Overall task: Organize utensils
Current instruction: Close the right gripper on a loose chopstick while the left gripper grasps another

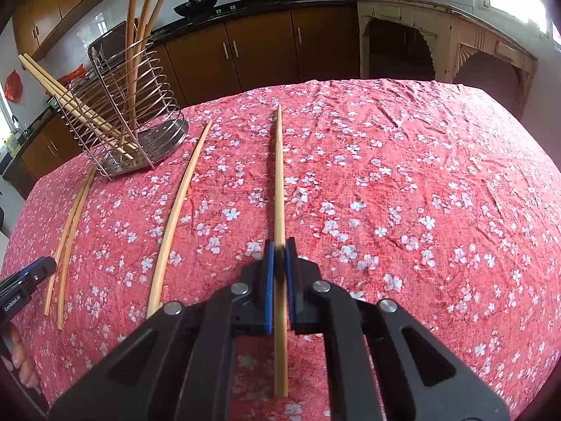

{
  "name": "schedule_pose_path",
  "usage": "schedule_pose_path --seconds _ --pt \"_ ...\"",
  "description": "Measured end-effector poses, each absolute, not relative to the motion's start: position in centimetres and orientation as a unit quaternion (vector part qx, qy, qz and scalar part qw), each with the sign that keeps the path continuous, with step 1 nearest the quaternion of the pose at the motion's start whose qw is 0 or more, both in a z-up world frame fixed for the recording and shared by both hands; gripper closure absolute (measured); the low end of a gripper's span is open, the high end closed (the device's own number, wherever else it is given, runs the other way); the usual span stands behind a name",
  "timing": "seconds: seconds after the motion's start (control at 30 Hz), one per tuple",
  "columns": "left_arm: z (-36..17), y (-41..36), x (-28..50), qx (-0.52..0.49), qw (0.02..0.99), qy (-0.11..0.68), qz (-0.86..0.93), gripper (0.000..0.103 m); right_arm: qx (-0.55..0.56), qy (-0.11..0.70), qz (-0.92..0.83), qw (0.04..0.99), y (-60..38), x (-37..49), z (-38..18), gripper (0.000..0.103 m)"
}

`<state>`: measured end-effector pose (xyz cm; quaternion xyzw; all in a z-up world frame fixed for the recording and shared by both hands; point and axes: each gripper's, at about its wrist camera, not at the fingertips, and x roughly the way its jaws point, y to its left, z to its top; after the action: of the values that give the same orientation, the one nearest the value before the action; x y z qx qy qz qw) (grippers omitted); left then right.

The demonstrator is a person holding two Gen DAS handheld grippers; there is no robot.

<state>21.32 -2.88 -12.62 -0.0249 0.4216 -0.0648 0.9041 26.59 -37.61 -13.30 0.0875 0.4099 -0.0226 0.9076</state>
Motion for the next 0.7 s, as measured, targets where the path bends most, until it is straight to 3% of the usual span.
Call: schedule_pose_path --seconds 0.17,0.23,0.3,0.7 --pt "-12.6 -3.3 21.3 -0.014 0.906 0.42 -0.054 0.07 0.086 0.41 -0.022 0.908 -37.6 26.6 -13.3 0.095" --pt "-12.7 -3.6 21.3 -0.005 0.906 0.421 -0.05 0.085 0.086 0.41 -0.022 0.908 -37.6 26.6 -13.3 0.095" --pt "-12.7 -3.8 21.2 0.003 0.905 0.422 -0.043 0.088 0.083 0.411 -0.022 0.908 -37.5 26.6 -13.2 0.095" --pt "-12.5 -3.9 20.6 0.005 0.905 0.423 -0.036 0.089 0.066 0.413 -0.009 0.908 -36.8 25.6 -13.2 0.095"
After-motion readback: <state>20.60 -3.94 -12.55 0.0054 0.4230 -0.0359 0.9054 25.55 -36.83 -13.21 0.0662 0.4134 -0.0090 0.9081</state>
